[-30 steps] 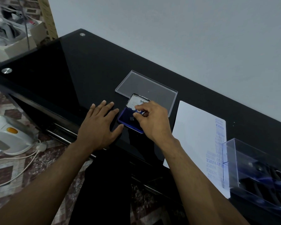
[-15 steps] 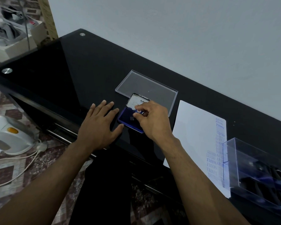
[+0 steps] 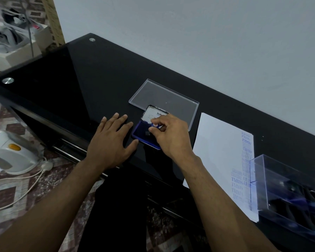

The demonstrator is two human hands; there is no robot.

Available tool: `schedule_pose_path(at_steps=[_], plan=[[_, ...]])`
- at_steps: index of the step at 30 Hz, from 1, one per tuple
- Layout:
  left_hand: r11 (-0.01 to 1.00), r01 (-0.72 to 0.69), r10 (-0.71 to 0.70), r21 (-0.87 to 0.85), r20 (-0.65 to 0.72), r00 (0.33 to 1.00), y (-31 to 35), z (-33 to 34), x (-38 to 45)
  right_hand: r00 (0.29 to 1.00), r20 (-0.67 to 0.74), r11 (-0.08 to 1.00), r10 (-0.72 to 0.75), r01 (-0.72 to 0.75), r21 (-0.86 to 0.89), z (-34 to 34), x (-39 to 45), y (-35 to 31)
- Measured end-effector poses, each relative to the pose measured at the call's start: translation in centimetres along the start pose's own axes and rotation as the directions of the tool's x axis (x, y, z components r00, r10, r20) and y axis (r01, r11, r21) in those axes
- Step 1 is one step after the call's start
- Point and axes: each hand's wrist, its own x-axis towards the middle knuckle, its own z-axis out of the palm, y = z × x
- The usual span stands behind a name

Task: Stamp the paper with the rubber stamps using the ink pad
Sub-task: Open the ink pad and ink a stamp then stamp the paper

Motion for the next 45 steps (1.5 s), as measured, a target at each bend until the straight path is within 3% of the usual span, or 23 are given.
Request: schedule_pose_path(at_steps=[10, 14, 25, 30, 37, 45], plan=[[0.999, 0.013, -0.013, -0.052, 0.008, 1.000, 0.1, -0.3, 0.1, 1.000, 0.002, 0.999, -0.002, 0.002, 0.034, 0.1, -0.1, 0.3], [0.990, 0.039, -0.041, -0.135, -0.012, 0.999, 1.5, -1.1, 0.6, 0.997, -0.078, 0.997, -0.008, 0.014, 0.073, -0.7, -0.9, 0.6], [0.970, -0.133, 0.139, -0.202, 0.014, 0.990, 11.8, -0.6, 2.3, 0.956, -0.273, 0.994, 0.106, -0.098, 0.045, -8.4, -5.8, 6.7], [0.945, -0.245, 0.259, -0.217, 0.041, 0.965, 16.4, 0.7, 2.6, 0.922, -0.321, 0.976, 0.215, -0.209, 0.053, -12.1, -8.8, 9.7], [0.909, -0.323, 0.352, -0.263, 0.069, 0.934, 21.1, 2.1, 2.9, 0.887, -0.393, 0.967, 0.245, -0.253, 0.030, -15.3, -11.3, 13.2], [0.899, -0.350, 0.391, -0.263, 0.119, 0.913, 24.3, 3.6, 3.4, 0.891, -0.376, 0.962, 0.252, -0.275, -0.006, -16.8, -11.9, 15.7]])
